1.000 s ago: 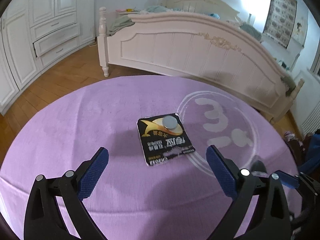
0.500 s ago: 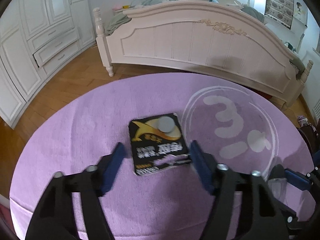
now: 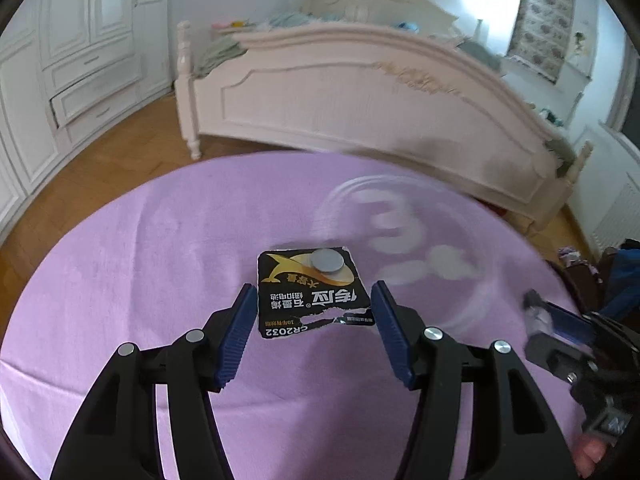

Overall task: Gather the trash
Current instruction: 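Carry the battery card and clear cap over the black bin and open both tools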

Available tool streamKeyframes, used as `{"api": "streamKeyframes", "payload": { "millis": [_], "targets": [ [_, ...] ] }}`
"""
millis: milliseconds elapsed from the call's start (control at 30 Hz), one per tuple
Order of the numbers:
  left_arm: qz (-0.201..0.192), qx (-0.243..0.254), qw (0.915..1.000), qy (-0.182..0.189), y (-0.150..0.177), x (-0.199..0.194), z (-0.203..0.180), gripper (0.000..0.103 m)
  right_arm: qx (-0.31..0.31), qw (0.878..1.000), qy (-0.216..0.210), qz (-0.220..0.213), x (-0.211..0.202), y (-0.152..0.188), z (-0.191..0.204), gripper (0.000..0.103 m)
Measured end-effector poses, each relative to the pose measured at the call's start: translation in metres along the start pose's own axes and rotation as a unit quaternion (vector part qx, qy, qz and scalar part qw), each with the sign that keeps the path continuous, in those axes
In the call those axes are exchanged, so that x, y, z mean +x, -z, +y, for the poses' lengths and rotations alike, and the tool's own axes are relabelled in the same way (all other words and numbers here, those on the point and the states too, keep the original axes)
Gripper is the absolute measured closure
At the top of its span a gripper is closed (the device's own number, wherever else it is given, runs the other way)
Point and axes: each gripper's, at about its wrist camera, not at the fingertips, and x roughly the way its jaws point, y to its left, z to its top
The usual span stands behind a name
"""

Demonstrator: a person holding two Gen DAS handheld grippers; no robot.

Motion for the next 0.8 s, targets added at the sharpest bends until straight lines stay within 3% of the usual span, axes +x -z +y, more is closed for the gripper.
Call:
{"api": "streamKeyframes", "payload": {
  "millis": [233,367,800],
  "targets": [
    [-0.054,0.051,0.996,0.049,-0.002,-0.051,-0.066,0.045,0.05,0.997,-0.029,-0.053,-0.048,0.006,-0.034,0.054],
    [-0.068,0.076,0.9924,0.068,-0.004,-0.061,-0.1,0.045,0.08,0.994,-0.026,-0.071,-0.072,0.016,-0.061,0.054],
    [-0.05,0.138,0.9827,0.112,0.001,-0.043,-0.193,0.045,0.168,0.98,0.01,-0.107,-0.118,0.05,-0.15,0.054]
  ]
}}
